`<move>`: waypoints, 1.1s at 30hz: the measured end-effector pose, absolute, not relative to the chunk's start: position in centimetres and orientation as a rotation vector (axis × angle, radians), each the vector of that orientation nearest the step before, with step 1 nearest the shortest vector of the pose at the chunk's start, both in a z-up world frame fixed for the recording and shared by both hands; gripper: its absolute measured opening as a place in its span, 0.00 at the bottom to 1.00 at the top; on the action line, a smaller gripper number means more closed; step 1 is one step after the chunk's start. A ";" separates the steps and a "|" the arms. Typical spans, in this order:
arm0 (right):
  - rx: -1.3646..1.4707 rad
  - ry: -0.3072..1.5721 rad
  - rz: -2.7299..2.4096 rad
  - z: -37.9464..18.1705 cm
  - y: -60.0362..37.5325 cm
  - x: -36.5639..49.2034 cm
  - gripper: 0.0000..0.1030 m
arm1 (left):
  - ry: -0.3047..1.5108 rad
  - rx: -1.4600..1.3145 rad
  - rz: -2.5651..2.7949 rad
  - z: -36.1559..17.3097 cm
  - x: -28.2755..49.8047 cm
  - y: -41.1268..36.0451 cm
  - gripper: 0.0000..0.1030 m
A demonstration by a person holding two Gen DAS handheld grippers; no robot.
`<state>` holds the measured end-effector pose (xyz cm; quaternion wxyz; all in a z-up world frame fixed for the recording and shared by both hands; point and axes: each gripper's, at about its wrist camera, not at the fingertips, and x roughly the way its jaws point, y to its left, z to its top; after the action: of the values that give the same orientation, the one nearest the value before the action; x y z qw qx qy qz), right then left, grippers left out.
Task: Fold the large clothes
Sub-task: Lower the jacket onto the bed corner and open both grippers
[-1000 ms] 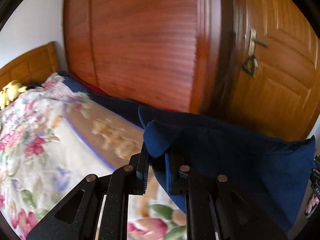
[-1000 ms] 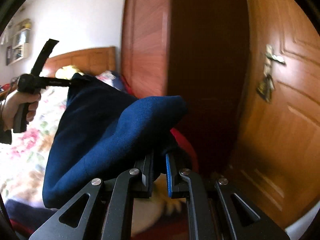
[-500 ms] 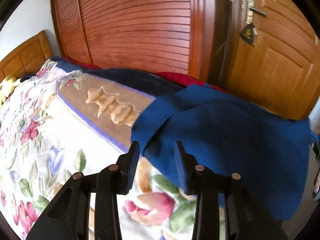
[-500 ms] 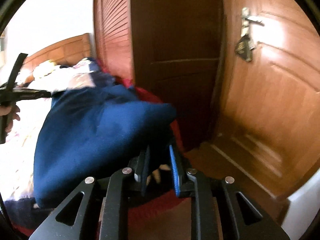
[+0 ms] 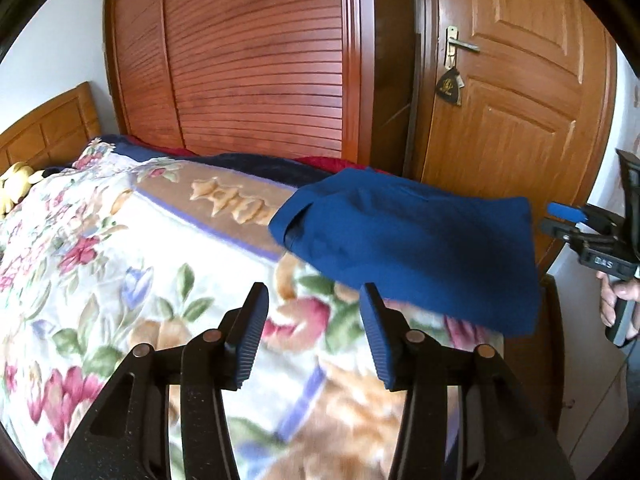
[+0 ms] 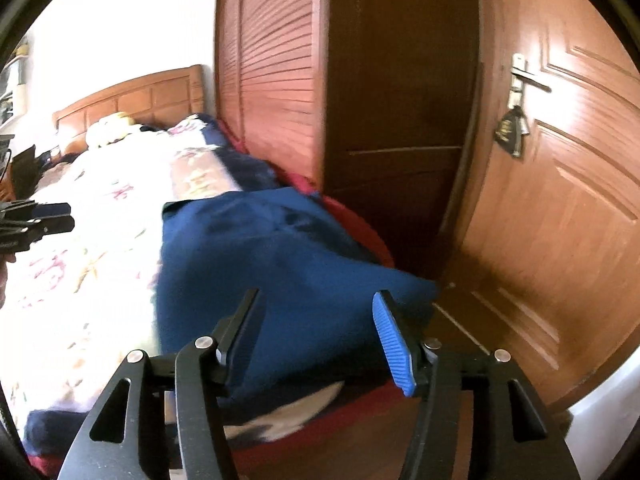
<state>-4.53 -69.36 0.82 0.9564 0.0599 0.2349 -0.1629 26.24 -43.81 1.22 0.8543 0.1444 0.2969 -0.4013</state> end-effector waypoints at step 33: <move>0.032 0.424 0.262 1.5 -40.1 -4.0 0.78 | 0.581 0.049 -0.201 1.0 10.1 -8.8 0.51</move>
<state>-4.02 -40.12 1.51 0.9690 0.0156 0.2099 0.1298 10.10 -8.77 1.01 0.9529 0.0242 0.2858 -0.0988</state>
